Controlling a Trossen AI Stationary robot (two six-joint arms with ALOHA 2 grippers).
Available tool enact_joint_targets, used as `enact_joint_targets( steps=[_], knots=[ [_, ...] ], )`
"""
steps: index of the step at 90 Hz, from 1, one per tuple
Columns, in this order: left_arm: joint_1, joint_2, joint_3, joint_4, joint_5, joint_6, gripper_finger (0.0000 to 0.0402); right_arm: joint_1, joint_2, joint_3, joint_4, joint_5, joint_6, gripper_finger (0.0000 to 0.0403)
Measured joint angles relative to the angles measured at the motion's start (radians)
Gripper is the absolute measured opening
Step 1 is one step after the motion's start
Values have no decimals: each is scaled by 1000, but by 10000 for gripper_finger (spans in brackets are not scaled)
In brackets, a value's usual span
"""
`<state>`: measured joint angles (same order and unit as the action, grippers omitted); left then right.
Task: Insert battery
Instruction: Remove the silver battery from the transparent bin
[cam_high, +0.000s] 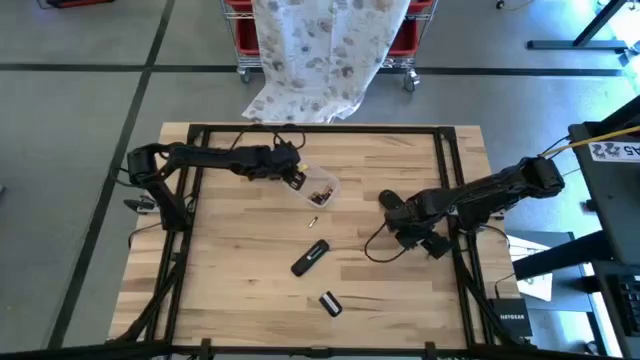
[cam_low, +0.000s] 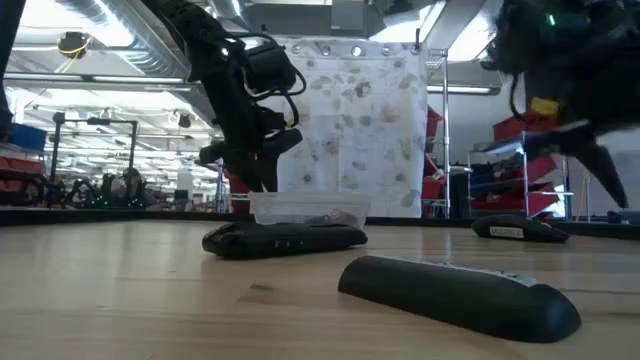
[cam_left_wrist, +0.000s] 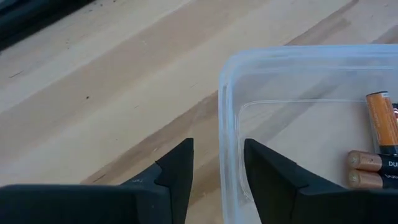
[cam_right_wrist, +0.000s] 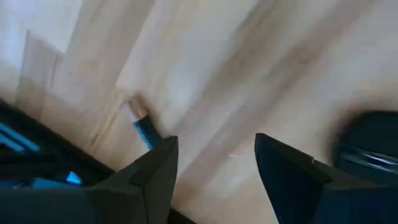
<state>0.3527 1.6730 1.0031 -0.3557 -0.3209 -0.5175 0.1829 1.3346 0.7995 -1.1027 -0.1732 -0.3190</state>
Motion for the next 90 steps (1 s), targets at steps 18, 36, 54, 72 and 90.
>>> enact_joint_targets(
  steps=[18, 36, 54, 72, 90],
  knots=[
    [0, 0, 0, 0, 50, 1, 123, 0, -1, 99, 159, -94, 715, 195],
    [15, 0, 0, 0, 82, 20, 123, 81, -1, 14, 115, -21, 1485, 195],
    [36, 0, 0, 10, 138, 99, 123, 225, -7, -7, -1, 31, 2017, 195],
    [56, 0, 1, 29, 215, 184, 123, 372, -3, -69, 5, 33, 2470, 195],
    [56, 0, 1, 27, 241, 231, 123, 426, -1, -164, 80, 40, 2645, 195]
  ],
)
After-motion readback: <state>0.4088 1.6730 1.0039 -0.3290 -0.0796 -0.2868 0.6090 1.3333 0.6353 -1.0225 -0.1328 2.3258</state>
